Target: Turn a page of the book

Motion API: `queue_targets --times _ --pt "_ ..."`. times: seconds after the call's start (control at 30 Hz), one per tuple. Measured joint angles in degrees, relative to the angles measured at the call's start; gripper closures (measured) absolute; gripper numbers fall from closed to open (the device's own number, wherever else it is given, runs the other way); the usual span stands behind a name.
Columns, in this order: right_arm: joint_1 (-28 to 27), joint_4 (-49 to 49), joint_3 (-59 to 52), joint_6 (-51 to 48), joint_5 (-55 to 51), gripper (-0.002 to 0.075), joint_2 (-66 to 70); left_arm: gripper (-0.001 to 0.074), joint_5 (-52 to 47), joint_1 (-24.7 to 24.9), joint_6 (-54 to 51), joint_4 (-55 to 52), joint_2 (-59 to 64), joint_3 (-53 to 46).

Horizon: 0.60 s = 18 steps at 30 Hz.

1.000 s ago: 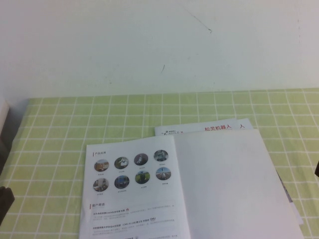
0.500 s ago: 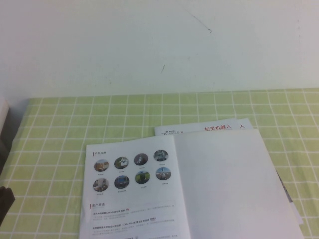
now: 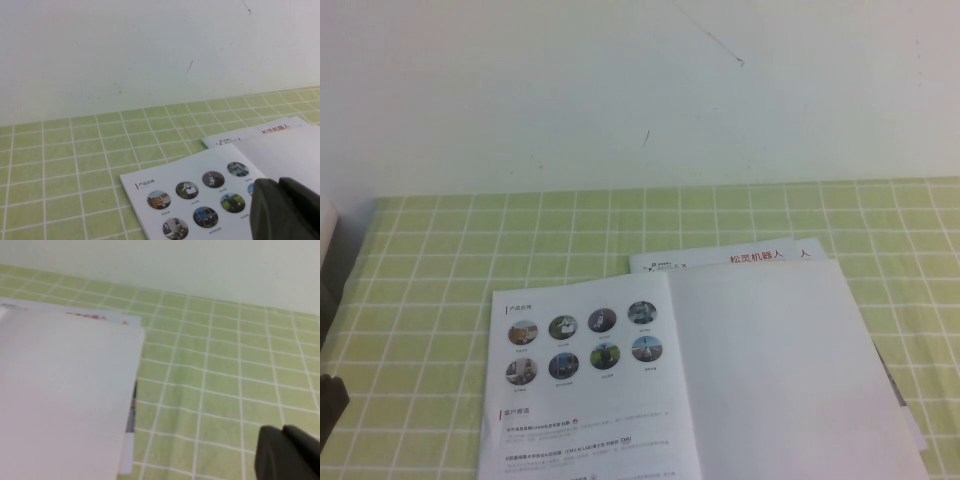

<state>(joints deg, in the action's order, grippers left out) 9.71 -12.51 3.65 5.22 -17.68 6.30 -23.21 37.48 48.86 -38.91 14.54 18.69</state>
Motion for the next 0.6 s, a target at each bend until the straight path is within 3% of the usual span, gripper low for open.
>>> queue_targets --times 0.2,0.4,0.6 --pt "-9.16 -2.29 -5.22 1.61 -0.66 0.0729 -6.57 0.0738 0.0 0.0 0.0 0.0 0.0 0.0" --pt "-18.99 4.95 -5.2 -11.07 -0.89 0.0729 -6.93 0.0738 0.0 0.0 0.0 0.0 0.0 0.0" --pt "-20.51 8.27 -5.09 -15.56 -1.97 0.0729 -6.93 0.0738 0.0 0.0 0.0 0.0 0.0 0.0"
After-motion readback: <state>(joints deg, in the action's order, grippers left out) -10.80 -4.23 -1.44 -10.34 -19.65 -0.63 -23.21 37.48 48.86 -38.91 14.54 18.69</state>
